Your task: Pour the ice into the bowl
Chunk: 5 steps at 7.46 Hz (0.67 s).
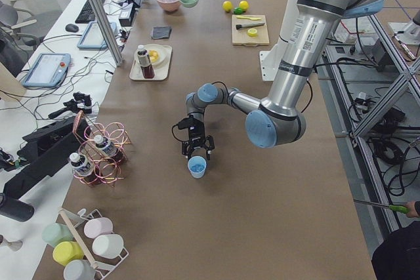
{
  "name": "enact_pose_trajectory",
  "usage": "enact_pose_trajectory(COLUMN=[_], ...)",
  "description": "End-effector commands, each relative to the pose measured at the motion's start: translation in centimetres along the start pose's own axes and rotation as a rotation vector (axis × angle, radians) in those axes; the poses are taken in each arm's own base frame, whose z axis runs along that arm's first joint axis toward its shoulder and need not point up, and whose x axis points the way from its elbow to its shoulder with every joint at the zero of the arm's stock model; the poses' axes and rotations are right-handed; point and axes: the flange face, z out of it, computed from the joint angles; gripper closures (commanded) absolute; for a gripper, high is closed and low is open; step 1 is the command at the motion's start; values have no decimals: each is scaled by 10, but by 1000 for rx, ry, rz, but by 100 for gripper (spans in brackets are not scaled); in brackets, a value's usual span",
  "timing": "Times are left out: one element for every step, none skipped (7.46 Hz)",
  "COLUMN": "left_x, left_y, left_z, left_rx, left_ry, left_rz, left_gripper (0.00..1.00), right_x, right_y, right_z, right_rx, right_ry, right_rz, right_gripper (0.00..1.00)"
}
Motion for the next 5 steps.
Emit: enact_pose_trajectory(left_x=[3, 5, 11, 18, 18], left_y=[5, 2, 2, -4, -5], left_z=[1, -7, -14, -17, -17], left_rx=[8, -5, -37, -49, -52], left_ry=[-5, 12, 54, 92, 94], left_rz=[-2, -45, -93, -157, -178], left_gripper=[6, 6, 6, 6, 6], right_x=[-131, -177, -220, -266, -314], right_y=[-20, -17, -11, 2, 3], right_z=[-27, -28, -21, -10, -1], right_rx=[-11, 0, 15, 29, 37], right_ry=[43, 58, 77, 90, 103], right_rz=[50, 59, 68, 86, 103], right_gripper=[100, 100, 100, 100, 100])
